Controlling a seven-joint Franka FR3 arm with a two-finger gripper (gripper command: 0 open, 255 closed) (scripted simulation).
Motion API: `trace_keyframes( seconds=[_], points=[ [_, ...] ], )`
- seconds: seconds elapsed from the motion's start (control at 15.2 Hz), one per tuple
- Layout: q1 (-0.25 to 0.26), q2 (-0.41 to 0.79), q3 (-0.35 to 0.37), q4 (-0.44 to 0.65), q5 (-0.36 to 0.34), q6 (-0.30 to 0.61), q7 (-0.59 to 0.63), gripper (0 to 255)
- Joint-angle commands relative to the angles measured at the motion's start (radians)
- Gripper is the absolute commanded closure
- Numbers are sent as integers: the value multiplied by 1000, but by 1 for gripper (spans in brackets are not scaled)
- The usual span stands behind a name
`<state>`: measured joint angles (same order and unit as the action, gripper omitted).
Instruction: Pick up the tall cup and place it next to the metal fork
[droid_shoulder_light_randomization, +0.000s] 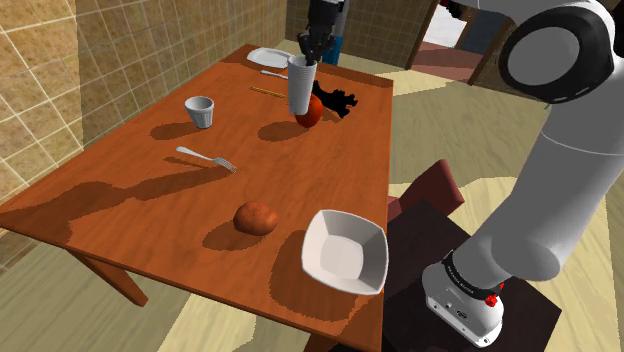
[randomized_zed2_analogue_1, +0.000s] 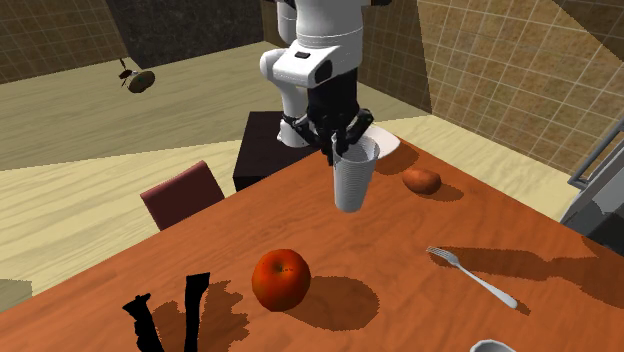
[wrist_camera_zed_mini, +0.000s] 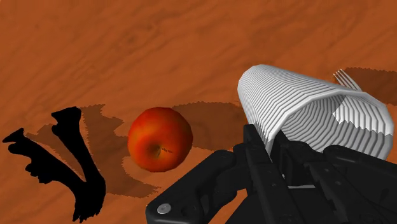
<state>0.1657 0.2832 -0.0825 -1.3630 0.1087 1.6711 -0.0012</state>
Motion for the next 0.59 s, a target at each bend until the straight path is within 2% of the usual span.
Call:
trace_keyframes(
  seconds=[0.0,0.53],
  points=[
    [28,5,14,-3,-5,12,43,255],
    [139,62,69,21,-25,59,205,255]
  ],
)
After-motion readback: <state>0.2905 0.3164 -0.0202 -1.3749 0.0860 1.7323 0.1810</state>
